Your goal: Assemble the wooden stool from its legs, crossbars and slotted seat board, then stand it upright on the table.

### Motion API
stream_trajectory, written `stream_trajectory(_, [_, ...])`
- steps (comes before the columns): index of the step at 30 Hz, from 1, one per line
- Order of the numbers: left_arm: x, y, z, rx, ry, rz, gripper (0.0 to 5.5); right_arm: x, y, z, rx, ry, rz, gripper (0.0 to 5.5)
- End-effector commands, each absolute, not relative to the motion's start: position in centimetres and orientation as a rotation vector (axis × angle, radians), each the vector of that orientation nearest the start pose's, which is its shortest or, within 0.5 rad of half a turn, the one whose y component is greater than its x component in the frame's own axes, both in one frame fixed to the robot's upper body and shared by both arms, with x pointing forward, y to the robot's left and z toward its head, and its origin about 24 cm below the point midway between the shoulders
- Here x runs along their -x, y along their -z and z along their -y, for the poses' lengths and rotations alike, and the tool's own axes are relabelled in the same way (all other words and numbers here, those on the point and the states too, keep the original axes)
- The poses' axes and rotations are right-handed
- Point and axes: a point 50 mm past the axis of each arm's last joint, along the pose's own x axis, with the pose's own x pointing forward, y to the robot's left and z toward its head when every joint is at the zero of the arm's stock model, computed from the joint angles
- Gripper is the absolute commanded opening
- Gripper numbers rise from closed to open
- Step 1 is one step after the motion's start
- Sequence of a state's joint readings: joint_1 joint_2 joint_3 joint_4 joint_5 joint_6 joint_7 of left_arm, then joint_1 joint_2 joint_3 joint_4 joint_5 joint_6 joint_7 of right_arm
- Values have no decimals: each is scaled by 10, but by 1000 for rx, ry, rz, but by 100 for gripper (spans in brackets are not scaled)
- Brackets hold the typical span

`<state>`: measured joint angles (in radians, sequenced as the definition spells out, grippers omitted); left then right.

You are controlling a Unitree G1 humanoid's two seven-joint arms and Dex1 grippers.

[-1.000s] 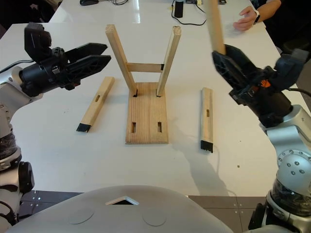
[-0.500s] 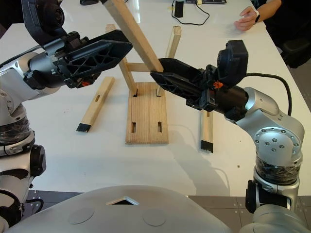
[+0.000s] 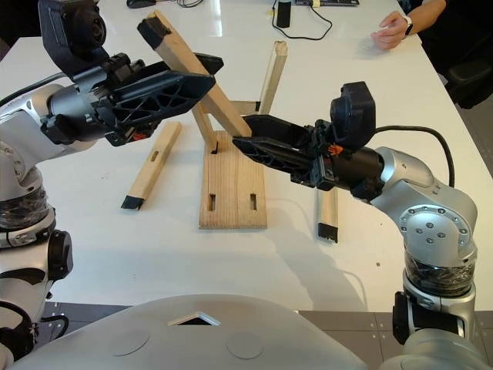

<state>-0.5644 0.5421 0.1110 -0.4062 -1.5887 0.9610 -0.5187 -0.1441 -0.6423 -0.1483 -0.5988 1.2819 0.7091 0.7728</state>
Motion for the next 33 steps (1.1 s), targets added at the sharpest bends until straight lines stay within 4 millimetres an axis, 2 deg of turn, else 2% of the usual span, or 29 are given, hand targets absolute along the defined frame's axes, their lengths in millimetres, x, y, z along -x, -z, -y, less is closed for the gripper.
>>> stream_trajectory(1, [-222, -245, -116, 491, 1591, -5, 161, -198, -186, 153, -344, -1393, -4, 133])
stream_trajectory(3, [-220, -244, -116, 483, 1604, -3, 134, -198, -183, 153, -339, -1390, -15, 133])
stream_trajectory(10, [-219, -241, -119, 454, 1615, -6, 134, -199, -182, 156, -319, -1361, -5, 133])
stream_trajectory(11, [-218, -241, -120, 448, 1615, -7, 134, -200, -182, 156, -305, -1345, -2, 170])
stream_trajectory(14, [-219, -239, -120, 432, 1619, -10, 133, -198, -181, 155, -301, -1367, -10, 221])
stream_trajectory(19, [-222, -236, -127, 402, 1585, -22, 131, -199, -180, 158, -285, -1318, -8, 268])
stream_trajectory(24, [-232, -232, -168, 322, 1412, -55, 130, -200, -182, 176, -311, -1213, 34, 268])
stream_trajectory(28, [-247, -232, -199, 240, 1275, -60, 129, -194, -178, 186, -326, -1120, 61, 268])
stream_trajectory(30, [-259, -223, -216, 176, 1186, -79, 129, -193, -175, 187, -332, -1090, 69, 268])
stream_trajectory(33, [-279, -196, -249, 48, 1018, -151, 129, -192, -170, 185, -330, -1071, 69, 268])
